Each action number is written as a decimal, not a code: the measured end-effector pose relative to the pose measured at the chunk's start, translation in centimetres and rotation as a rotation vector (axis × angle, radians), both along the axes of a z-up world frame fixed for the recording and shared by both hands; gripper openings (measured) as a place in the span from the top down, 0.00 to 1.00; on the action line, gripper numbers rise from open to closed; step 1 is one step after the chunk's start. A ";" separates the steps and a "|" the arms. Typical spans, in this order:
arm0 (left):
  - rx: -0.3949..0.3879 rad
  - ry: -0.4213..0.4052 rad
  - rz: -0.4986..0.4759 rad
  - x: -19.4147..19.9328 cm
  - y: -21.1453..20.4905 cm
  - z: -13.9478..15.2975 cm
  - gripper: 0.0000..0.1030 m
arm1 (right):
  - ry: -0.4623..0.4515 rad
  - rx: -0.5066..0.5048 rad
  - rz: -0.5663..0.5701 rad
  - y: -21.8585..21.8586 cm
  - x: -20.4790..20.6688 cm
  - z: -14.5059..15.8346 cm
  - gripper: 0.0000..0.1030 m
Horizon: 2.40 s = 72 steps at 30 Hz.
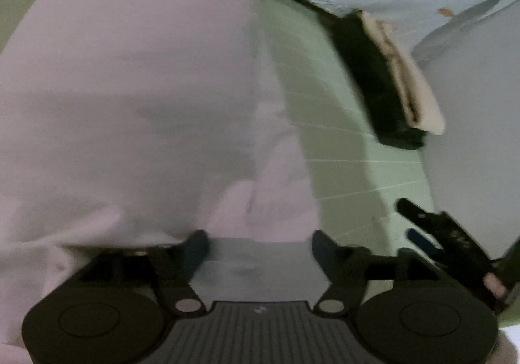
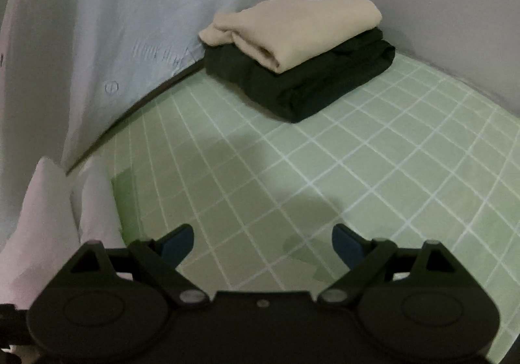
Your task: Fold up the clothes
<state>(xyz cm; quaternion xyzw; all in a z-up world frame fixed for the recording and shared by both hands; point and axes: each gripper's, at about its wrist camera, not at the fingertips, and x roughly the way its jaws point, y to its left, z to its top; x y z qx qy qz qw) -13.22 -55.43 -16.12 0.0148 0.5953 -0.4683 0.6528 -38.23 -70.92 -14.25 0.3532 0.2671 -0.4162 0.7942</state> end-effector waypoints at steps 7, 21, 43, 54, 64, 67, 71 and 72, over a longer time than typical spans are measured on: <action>-0.138 -0.019 0.063 3.1 4.2 5.6 0.15 | -0.153 0.027 0.127 0.5 3.9 0.5 0.02; 0.052 0.004 0.539 8.3 15.0 0.0 0.13 | -0.209 0.242 0.625 3.2 16.4 -1.7 0.35; 0.020 0.159 0.499 7.9 14.3 -1.7 0.12 | -0.425 0.506 0.528 2.7 17.4 -0.7 0.94; 0.038 -0.030 0.303 6.5 9.5 0.8 0.12 | -0.029 0.243 0.466 -1.3 14.9 0.6 0.61; 0.052 -0.043 0.257 7.4 9.6 0.4 0.09 | -0.009 0.210 0.588 0.9 14.4 -0.3 0.05; 0.045 -0.038 0.228 8.1 8.5 -0.4 0.07 | -0.006 0.215 0.630 1.3 15.9 -0.7 0.04; 0.045 -0.047 0.196 8.8 7.0 -0.7 0.07 | -0.044 0.240 0.628 1.1 17.6 -0.9 0.02; 0.045 -0.053 0.189 8.9 6.6 -0.7 0.06 | -0.051 0.245 0.626 0.8 18.2 -1.0 0.01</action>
